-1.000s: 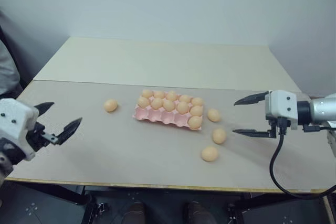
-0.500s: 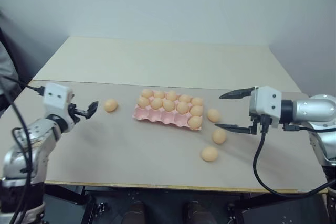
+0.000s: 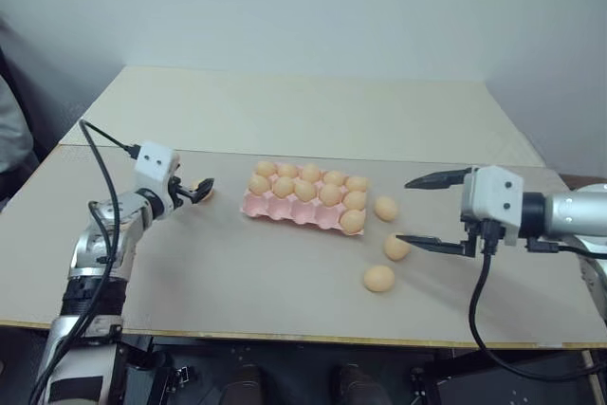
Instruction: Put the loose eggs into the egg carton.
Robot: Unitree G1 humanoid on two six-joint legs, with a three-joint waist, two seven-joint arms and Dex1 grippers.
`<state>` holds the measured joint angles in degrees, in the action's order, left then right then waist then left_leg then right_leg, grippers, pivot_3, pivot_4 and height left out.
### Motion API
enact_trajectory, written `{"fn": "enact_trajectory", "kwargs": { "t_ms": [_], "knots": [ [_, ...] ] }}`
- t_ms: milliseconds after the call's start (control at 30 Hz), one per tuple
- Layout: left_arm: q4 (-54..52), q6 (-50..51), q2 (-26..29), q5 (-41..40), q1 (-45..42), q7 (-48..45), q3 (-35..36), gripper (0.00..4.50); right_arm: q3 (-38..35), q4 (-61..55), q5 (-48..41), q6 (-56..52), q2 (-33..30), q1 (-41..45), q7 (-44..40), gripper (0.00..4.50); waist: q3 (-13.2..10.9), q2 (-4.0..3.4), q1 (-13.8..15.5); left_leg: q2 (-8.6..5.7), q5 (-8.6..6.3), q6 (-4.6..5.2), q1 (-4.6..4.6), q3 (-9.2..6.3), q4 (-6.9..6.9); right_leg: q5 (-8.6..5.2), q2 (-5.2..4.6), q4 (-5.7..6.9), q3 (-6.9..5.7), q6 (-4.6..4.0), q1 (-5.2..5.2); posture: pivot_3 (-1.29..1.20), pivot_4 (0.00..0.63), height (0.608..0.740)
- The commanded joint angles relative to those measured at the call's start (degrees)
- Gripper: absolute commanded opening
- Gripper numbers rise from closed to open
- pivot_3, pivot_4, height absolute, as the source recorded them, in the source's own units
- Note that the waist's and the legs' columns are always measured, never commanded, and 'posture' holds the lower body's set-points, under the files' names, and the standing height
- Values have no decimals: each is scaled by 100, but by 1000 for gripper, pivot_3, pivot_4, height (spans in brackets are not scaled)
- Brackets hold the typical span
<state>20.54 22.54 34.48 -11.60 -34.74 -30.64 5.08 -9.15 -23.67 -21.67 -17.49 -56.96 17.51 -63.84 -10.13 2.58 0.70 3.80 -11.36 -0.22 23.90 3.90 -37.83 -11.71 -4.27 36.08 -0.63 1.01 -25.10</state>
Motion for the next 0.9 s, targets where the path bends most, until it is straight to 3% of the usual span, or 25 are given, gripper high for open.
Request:
{"fn": "enact_trajectory", "kwargs": {
  "t_ms": [33, 233, 367, 467, 567, 767, 900],
  "knots": [
    [467, -277, -52, 214, -279, -59, -116, 4484, -321, -262, -113, -102, -128, -74, 88, 4500, 0, 0, 1, -1, 0, 0, 0, -1, -1, -1, 0, 0, 0, 3, 1, 0, 150, 740],
    [1046, -322, -127, 534, -469, -61, -312, 4484, -464, -375, -120, -171, -169, -240, 119, 4500, 0, 1, -6, -1, 0, 0, 2, -1, -1, 0, 0, 0, 1, 5, 0, 0, 150, 740],
    [1169, -396, -165, 585, -511, -49, -282, 3572, -491, -390, -97, -179, -178, -294, 152, 4500, 1, 1, -2, -2, 0, 0, 2, -1, -2, 0, -1, 0, 1, 7, 1, 0, 150, 740],
    [1197, -378, -163, 612, -516, -44, -276, 2488, -478, -373, -79, -169, -172, -292, 162, 4500, 1, 1, -7, -1, 0, 0, 2, -1, -2, 0, -2, 0, 1, 7, 1, 0, 150, 740],
    [1081, -360, -159, 595, -466, -57, -224, 1786, -453, -337, -67, -157, -168, -263, 164, 4500, 1, 1, -7, -1, 0, 0, 2, -1, -2, 0, -1, 1, 1, 7, 1, 0, 150, 740],
    [388, -293, -74, 423, -146, -158, -38, 1786, -431, -306, -17, -113, -156, -262, 185, 4500, 1, 1, -10, -2, 0, 0, 3, -2, -2, 1, -2, 0, 1, 7, 0, 0, 150, 740],
    [-876, -50, 9, -103, 206, -487, 288, 1786, -530, -293, 15, -87, -180, -336, 206, 4500, 1, 1, -12, -1, 0, 0, 6, -2, -2, 3, -2, 0, 2, 4, -2, 0, 150, 740]
  ]
}}
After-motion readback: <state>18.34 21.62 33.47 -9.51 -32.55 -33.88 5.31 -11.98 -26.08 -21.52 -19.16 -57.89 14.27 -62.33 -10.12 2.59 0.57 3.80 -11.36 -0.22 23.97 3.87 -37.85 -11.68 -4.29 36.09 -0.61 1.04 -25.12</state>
